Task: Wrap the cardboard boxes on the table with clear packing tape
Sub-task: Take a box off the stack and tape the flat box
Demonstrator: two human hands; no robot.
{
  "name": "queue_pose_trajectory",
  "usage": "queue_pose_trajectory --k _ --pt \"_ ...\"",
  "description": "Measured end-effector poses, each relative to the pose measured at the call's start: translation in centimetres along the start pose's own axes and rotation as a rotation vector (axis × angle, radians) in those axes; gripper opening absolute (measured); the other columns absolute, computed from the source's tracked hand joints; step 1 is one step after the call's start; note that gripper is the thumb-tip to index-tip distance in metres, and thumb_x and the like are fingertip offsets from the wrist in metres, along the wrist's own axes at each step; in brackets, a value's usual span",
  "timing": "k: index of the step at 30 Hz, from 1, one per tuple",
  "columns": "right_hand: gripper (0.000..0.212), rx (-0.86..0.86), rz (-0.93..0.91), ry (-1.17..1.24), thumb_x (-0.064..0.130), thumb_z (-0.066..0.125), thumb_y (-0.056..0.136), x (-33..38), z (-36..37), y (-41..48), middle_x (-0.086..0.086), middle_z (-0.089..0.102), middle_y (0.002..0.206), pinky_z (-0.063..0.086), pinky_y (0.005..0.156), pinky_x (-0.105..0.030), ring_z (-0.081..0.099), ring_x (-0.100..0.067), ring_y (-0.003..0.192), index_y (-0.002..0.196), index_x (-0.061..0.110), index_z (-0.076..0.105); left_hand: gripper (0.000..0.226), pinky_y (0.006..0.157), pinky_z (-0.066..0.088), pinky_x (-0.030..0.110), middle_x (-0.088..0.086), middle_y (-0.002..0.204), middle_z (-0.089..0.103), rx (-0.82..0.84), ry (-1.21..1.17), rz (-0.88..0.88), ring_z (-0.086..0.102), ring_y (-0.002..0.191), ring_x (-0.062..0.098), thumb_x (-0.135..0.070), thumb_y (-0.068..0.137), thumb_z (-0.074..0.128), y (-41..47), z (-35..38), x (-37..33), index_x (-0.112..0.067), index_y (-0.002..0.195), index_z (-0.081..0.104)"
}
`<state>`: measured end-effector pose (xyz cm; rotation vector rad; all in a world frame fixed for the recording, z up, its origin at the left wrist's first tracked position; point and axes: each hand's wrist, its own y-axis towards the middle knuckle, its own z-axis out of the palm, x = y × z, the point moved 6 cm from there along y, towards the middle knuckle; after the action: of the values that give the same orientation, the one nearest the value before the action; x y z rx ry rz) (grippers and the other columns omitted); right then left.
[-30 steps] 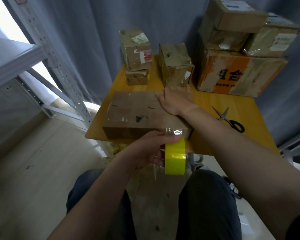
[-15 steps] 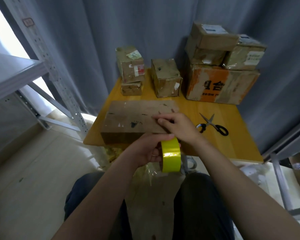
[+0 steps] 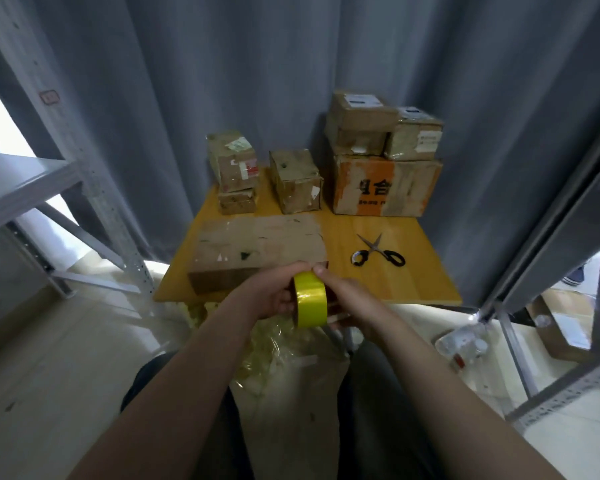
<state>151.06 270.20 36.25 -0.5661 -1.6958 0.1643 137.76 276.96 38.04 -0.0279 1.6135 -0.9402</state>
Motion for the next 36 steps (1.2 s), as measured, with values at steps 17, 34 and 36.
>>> queue_pose_trajectory --k 17,34,36 --pt "0.029 0.002 -0.225 -0.009 0.043 0.058 0.103 0.4 2.8 -1.8 -0.002 0.066 0.089 0.049 0.071 -0.026 0.064 -0.012 0.08 0.098 0.015 0.065 0.107 0.124 0.013 0.06 -0.004 0.172 0.012 -0.265 1.567 0.423 0.008 0.158 0.033 -0.045 0.082 0.082 0.4 -5.6 -3.0 -0.035 0.163 0.012" --pt "0.044 -0.005 -0.133 -0.163 0.058 0.051 0.1 -3.1 4.5 -2.4 0.003 0.066 0.079 0.052 0.078 -0.034 0.064 -0.015 0.078 0.081 0.02 0.062 0.115 0.114 0.039 0.057 -0.005 0.164 0.032 -0.667 1.768 0.58 0.038 0.147 0.031 -0.047 0.069 0.091 1.0 -5.3 -0.7 -0.026 0.16 0.025" --pt "0.041 -0.021 -0.102 -0.159 0.056 0.05 0.103 -4.5 4.7 -2.4 0.001 0.064 0.083 0.049 0.084 -0.035 0.064 -0.017 0.084 0.084 0.021 0.061 0.109 0.111 0.042 0.057 -0.004 0.16 0.039 -0.696 1.759 0.588 0.043 0.144 0.032 -0.044 0.067 0.092 0.8 -5.1 -0.5 -0.025 0.157 0.032"
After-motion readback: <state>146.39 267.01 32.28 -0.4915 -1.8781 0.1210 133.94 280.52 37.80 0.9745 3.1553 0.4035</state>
